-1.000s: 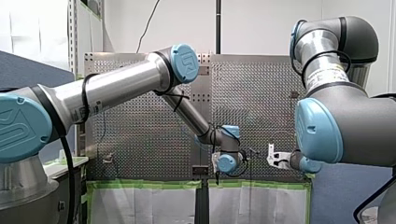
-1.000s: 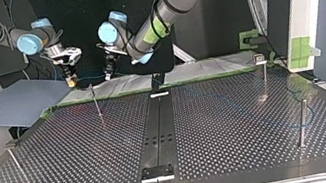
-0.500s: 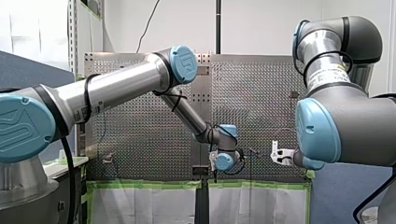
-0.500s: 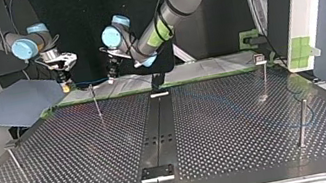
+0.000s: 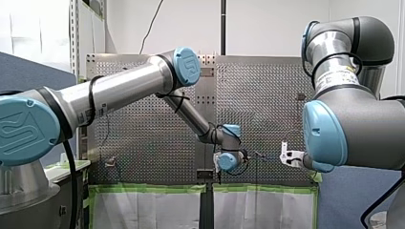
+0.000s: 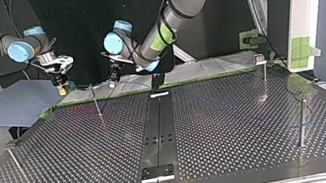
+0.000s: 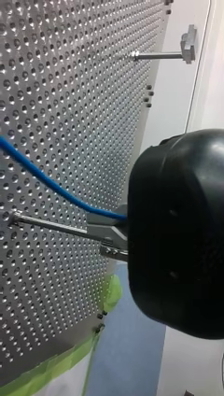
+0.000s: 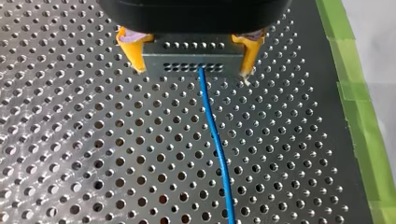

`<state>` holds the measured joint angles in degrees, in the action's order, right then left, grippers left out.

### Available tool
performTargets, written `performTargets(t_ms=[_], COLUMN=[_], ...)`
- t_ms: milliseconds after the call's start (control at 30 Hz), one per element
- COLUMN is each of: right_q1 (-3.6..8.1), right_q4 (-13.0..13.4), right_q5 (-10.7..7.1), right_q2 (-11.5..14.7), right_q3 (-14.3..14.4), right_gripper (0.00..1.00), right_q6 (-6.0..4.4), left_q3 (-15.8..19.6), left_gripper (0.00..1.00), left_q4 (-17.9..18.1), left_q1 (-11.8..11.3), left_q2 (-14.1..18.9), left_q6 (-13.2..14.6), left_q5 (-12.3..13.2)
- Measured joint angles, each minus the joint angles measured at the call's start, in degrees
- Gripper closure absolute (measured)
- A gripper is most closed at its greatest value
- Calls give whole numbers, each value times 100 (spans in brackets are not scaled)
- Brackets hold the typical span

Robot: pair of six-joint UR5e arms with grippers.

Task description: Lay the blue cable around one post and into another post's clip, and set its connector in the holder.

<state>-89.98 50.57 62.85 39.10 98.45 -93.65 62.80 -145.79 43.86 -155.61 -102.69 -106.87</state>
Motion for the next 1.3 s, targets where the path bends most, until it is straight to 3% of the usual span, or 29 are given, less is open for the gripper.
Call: performTargets(t_ms=[300,600,1300], right_q1=[35,110,220], right_q4=[-37,-26,-142], right_q5=[-11,-8,52], right_q2=[-6,-25,-204], right_q3=[-126,-174,-497], right_gripper=[100,100,100], right_q6=[-76,-93,-196], left_q3=[-333,-738,-877], left_gripper=[100,100,100], left_q4=[-227,-333,-361], left_q1=[-94,-174,-417], left_q2=[-310,-356,-359], left_q6=[-83,-144,-187], left_q5=[138,284,478])
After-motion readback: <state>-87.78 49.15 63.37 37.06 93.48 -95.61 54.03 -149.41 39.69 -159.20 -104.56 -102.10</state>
